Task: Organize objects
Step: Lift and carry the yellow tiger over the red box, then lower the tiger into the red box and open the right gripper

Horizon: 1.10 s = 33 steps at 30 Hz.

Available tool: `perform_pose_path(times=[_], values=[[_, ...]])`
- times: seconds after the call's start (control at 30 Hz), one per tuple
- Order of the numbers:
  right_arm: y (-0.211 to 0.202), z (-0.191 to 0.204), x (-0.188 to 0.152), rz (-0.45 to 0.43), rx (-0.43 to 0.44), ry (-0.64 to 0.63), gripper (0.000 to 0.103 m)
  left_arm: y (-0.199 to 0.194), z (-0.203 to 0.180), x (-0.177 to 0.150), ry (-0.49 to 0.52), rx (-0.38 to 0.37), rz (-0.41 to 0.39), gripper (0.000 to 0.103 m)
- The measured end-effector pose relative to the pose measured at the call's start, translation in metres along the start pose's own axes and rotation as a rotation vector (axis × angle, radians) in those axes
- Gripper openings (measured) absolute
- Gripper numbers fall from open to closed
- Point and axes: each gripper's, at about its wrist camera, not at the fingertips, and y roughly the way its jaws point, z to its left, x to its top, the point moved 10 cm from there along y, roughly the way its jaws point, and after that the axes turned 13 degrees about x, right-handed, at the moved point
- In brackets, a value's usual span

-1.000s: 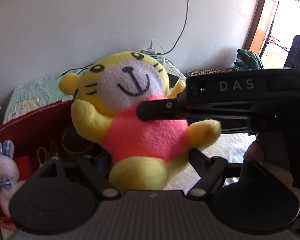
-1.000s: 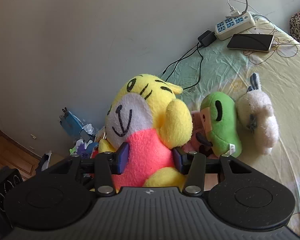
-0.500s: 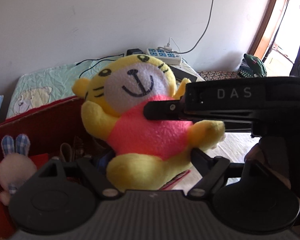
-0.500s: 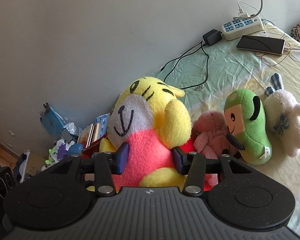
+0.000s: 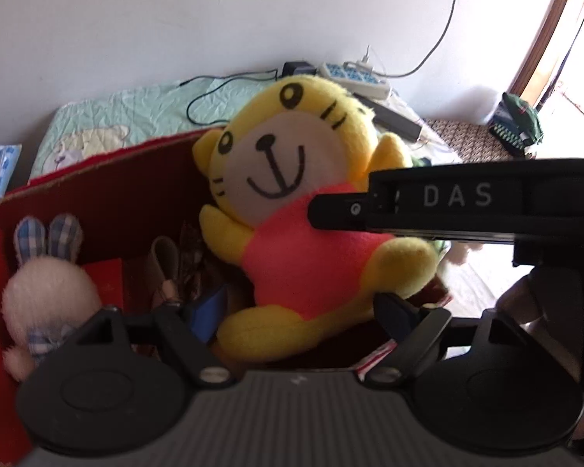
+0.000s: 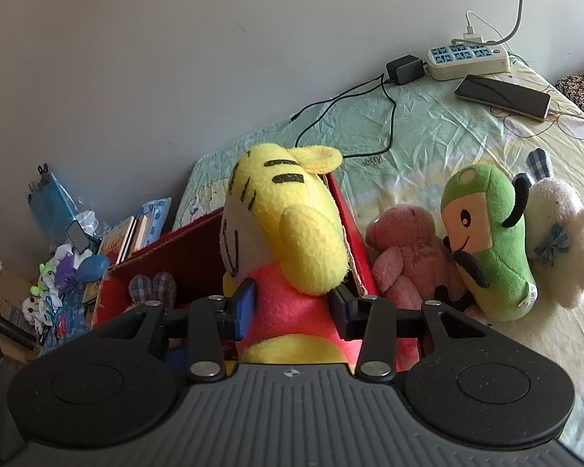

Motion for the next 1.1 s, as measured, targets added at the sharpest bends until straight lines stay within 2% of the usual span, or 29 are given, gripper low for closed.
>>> perform_pose_path(times=[0.1,0.2,0.3,0.5,0.7,0.87,1.0,1.1], values=[[0.004,-0.001,-0.006,0.018,-0.015,-0.001,0.043,0.006,-0.001,-0.005,0.011,0.023,0.011,0.084],[0.006,-0.002,-0.006,0.027,-0.019,0.004,0.043,0.007,0.000,-0.008,0.003,0.014,0.020,0.083],[0.013,-0.001,-0.007,0.068,-0.037,-0.040,0.043,0.013,0.001,-0.008,0.002,0.023,0.034,0.083],[0.016,0.001,-0.007,0.073,-0.037,-0.087,0.045,0.019,-0.001,-0.007,0.002,0.036,0.048,0.084],[-0.008,-0.003,0.005,-0.016,0.025,-0.014,0.046,0.010,0.000,-0.007,0.006,0.033,0.021,0.083],[-0.028,0.005,0.030,-0.153,0.071,-0.035,0.045,0.002,-0.004,-0.004,0.022,0.045,-0.008,0.081],[-0.016,0.011,0.038,-0.148,0.076,-0.076,0.031,0.006,-0.008,-0.003,0.047,0.067,-0.009,0.081],[-0.006,0.010,0.036,-0.128,0.057,-0.096,0.028,0.010,-0.006,-0.002,0.032,0.058,0.008,0.081]])
